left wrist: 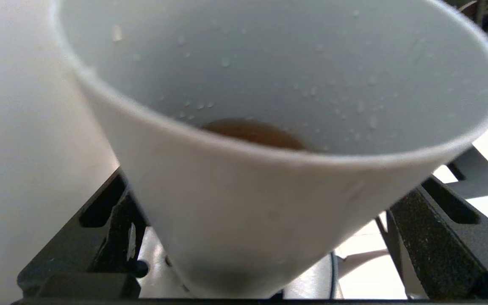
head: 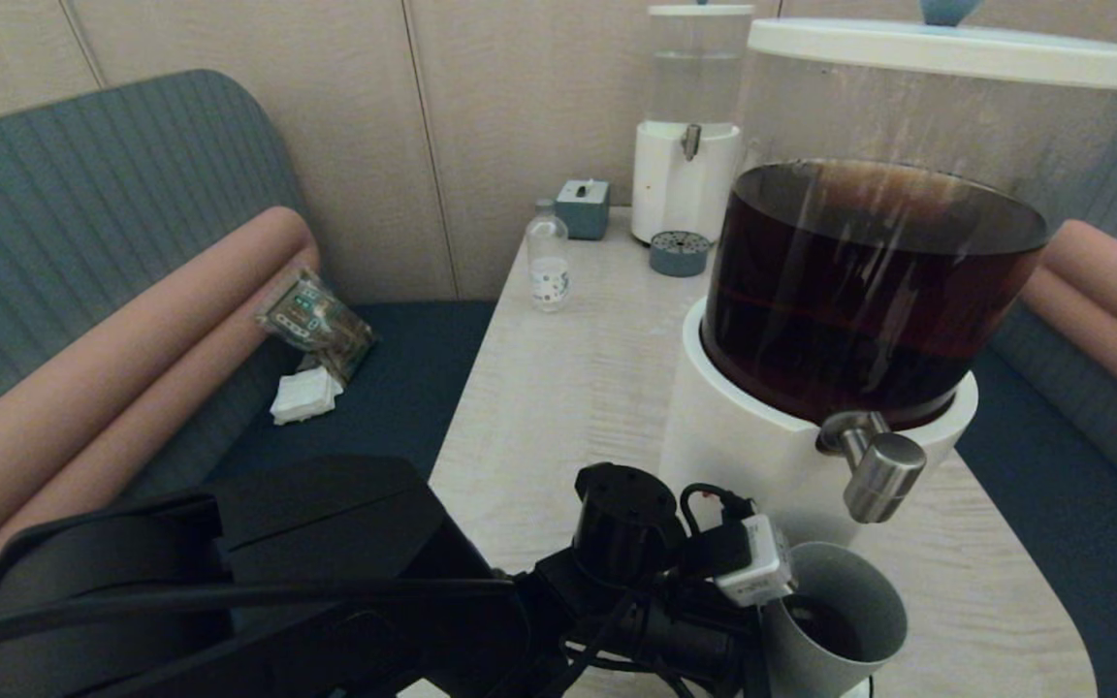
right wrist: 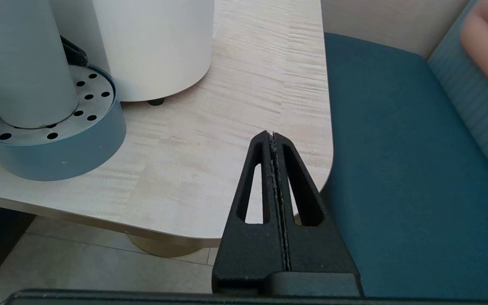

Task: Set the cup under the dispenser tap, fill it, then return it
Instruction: Place the cup next to the water dispenser

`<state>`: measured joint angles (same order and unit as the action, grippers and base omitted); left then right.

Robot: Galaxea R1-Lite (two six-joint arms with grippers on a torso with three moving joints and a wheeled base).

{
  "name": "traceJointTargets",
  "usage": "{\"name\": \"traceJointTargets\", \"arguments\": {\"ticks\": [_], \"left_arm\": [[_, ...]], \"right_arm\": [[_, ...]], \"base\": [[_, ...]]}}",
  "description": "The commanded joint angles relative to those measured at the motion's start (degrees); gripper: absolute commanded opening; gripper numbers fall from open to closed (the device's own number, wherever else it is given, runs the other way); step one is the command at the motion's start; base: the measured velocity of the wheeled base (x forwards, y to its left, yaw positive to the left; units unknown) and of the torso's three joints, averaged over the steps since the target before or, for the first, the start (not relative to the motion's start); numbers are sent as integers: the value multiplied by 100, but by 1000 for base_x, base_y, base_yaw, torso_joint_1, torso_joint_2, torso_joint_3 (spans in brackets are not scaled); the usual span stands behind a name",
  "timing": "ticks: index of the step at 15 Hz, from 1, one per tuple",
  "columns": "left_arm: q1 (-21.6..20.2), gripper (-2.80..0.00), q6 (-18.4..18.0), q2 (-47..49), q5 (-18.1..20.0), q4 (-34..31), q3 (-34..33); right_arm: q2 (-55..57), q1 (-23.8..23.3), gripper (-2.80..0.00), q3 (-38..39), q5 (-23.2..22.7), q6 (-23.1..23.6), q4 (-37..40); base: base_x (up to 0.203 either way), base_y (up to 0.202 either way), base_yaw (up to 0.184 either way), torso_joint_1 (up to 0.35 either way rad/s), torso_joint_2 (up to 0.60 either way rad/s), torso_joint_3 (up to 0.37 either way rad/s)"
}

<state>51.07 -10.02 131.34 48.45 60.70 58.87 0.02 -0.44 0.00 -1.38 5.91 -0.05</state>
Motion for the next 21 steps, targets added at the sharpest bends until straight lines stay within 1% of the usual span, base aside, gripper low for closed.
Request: {"name": "traceJointTargets", "arguments": {"ticks": [1, 7, 12, 13, 14, 17, 21], "left_arm": [[7, 0, -7, 4, -2, 39, 2], [26, 0, 0, -3, -107, 39, -7], [26, 0, 9, -17, -125, 52, -47], [35, -236, 9, -21, -142, 74, -60], [35, -280, 17, -12, -154, 109, -60], [48, -280, 109, -21, -160, 109, -42], [70, -280, 132, -30, -160, 109, -60]], "right_arm": [[-20, 0, -280, 53, -3, 7, 5], [-20, 0, -280, 53, -3, 7, 5], [-18, 0, -280, 53, -3, 7, 3], [-20, 0, -280, 53, -3, 7, -4], [-20, 0, -280, 53, -3, 7, -4], [-20, 0, -280, 53, -3, 7, 2], [-20, 0, -280, 53, -3, 7, 5]], "base": [[0, 0, 0, 0, 0, 0], [0, 0, 0, 0, 0, 0], [0, 0, 0, 0, 0, 0], [0, 0, 0, 0, 0, 0], [0, 0, 0, 0, 0, 0], [0, 0, 0, 0, 0, 0], [0, 0, 0, 0, 0, 0]]}}
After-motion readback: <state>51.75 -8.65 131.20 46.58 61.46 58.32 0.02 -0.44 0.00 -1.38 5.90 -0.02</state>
